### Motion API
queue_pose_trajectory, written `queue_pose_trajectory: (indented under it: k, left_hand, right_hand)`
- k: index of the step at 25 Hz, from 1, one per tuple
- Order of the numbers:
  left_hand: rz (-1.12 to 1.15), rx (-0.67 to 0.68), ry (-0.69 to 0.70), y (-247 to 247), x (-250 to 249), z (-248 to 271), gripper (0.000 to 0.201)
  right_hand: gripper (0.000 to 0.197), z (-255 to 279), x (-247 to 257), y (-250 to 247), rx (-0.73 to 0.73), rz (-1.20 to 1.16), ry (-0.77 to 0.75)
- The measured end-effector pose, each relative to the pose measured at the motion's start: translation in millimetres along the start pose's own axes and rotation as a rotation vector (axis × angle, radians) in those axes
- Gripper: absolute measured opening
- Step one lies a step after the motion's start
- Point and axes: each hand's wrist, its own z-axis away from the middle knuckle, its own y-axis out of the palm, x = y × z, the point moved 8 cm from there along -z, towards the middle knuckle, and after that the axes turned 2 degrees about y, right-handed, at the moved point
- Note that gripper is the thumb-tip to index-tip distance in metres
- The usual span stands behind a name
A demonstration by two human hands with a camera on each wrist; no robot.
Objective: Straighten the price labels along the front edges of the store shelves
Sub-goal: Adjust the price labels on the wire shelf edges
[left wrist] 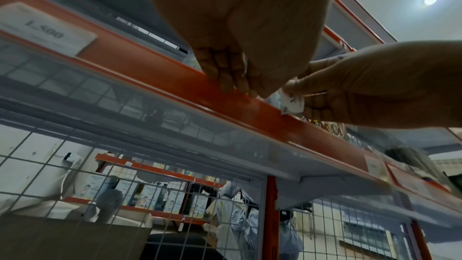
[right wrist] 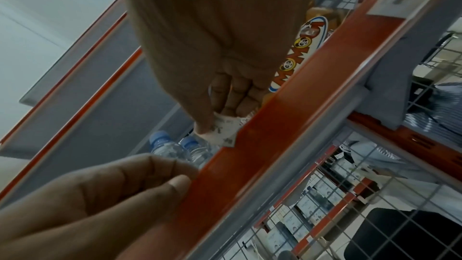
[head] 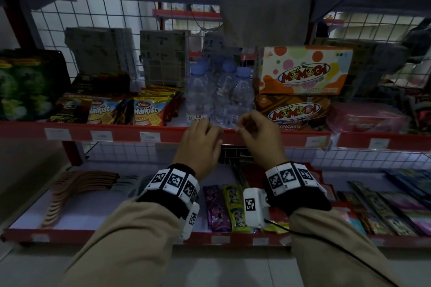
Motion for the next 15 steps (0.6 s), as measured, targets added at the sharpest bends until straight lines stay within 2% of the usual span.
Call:
queue_pose_trajectory:
  k: [3,7,11,13,15]
  left_hand:
    - [0.131,-0.005,-0.041,0,9,-4,0.030]
    - [0.274,-0.008,-0.081,-1,15,-7,0.040]
    - [0.210,0.040,-0.056,-1,16,-9,0.018]
    - [0.207,0.051,-0.030,-4,15,-9,0.016]
    - [0.176,0.064,-0.011,-6,15,-8,0.014]
  right_hand:
    - [0.016,0,5,-3,-0.071,-0.154,0.013]
    - [0.015,1,9,7,-0.035,-0.244,0.074]
    - [0.012,5,19,9,-0.038,-0.052,0.011]
    - [0.014,4,23,8,-0.029,0.094,-0.024]
    - [0.015,2,21,5,-0.028,0.135,0.010]
